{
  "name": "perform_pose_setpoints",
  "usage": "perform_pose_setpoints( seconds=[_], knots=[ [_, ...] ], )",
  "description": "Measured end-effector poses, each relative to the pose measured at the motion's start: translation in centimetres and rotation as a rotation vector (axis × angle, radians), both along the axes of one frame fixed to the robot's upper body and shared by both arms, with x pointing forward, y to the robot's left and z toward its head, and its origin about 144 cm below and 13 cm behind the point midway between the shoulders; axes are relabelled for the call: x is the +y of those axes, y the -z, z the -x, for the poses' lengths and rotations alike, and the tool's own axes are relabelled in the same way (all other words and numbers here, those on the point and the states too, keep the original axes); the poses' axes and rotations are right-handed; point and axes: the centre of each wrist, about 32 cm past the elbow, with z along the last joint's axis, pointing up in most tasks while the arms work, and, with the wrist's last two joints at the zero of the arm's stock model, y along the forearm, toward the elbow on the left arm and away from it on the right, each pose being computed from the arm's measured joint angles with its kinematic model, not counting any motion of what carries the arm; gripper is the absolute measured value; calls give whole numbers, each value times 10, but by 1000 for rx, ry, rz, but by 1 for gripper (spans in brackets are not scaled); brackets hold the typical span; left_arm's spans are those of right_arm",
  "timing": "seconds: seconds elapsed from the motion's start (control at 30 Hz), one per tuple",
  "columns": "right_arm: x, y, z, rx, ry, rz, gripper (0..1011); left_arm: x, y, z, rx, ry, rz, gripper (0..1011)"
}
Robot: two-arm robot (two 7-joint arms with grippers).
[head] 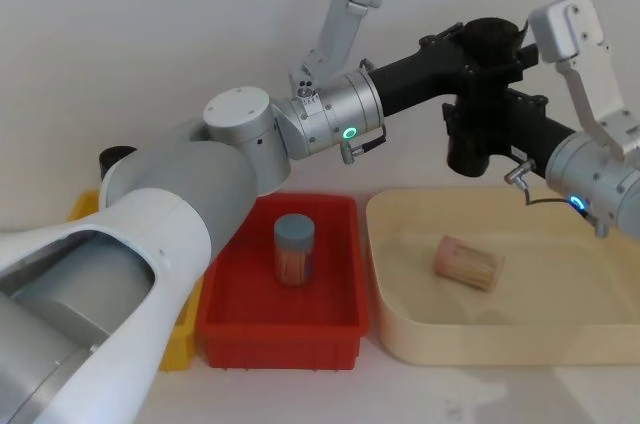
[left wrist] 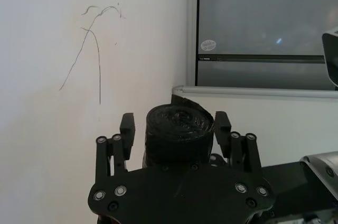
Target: Pick up the garbage bag with the one hand and transfer it to the other hand.
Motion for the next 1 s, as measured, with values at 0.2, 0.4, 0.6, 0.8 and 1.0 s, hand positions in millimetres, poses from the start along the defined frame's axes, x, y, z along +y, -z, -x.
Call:
perform_pose_setpoints(
  seconds=[0.2,0.4,0.6,0.8,1.0],
  knots=[
    [-4,-2,1,-14,52,5,494,0,0,0,0,0,0,1002],
    [-10,-4,1,-35,135,13,494,0,0,0,0,0,0,1002],
    [-14,-7,-1,-50,208,24,494,0,0,0,0,0,0,1002],
    [-20,-10,-5,-67,286,37,655,0,0,0,0,0,0,1002],
    [-23,-11,-7,-75,322,43,815,0,0,0,0,0,0,1002]
  ],
)
